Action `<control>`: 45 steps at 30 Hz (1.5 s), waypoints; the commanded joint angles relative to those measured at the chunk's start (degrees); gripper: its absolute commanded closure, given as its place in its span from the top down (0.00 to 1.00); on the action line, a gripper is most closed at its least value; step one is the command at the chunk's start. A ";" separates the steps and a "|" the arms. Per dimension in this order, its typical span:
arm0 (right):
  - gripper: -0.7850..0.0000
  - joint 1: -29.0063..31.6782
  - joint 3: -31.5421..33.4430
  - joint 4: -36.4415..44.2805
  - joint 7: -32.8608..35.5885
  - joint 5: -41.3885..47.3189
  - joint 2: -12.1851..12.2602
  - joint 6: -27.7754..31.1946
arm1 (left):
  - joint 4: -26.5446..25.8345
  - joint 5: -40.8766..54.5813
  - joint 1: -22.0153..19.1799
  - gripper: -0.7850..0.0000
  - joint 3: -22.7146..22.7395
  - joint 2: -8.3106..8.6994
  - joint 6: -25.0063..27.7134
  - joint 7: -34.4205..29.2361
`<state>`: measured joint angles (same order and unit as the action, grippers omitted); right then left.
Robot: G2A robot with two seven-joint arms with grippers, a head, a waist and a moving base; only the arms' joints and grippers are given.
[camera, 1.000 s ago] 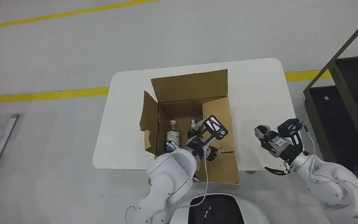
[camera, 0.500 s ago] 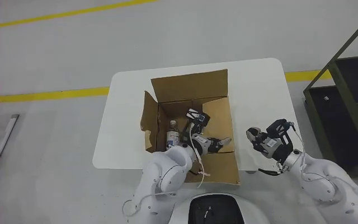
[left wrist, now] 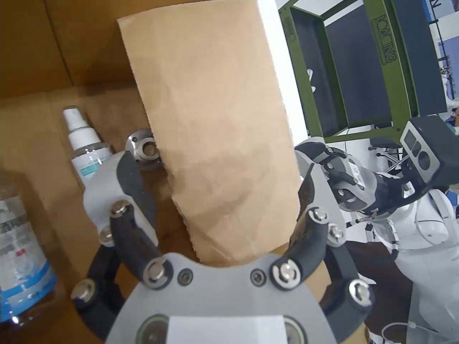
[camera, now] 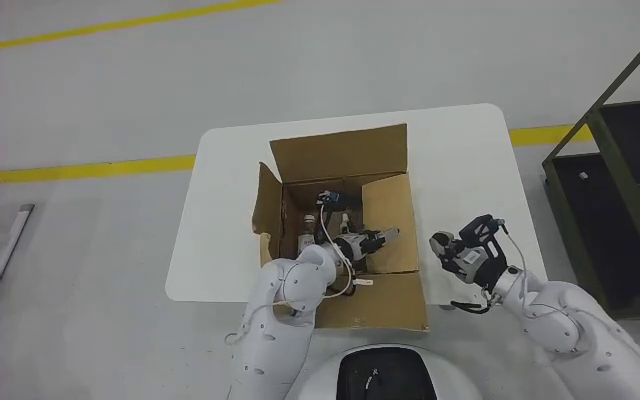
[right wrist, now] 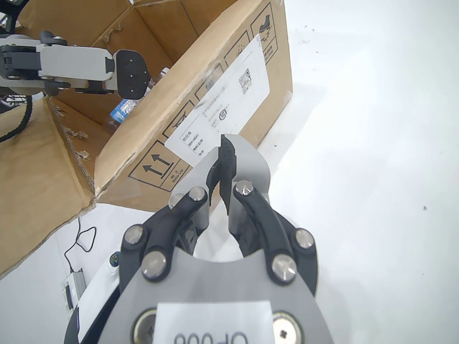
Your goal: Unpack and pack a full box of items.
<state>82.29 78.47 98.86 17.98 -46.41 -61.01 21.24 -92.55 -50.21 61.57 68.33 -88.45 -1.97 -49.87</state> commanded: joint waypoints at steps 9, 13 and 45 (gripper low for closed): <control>0.00 -1.86 -2.35 -2.47 0.62 1.47 -0.44 1.55 | 2.99 8.40 0.64 1.00 0.18 0.09 0.13 2.30; 0.00 -2.67 -3.41 -3.25 0.73 2.04 -0.65 2.07 | 3.42 10.61 0.61 1.00 0.08 0.22 0.24 2.37; 0.72 7.01 16.41 2.07 -3.78 29.00 0.23 4.16 | -2.49 16.92 -8.89 1.00 -16.99 -0.21 10.76 -3.89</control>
<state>89.07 93.91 100.62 13.89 -17.84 -60.86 25.25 -95.74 -32.79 53.47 52.43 -88.54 8.55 -53.63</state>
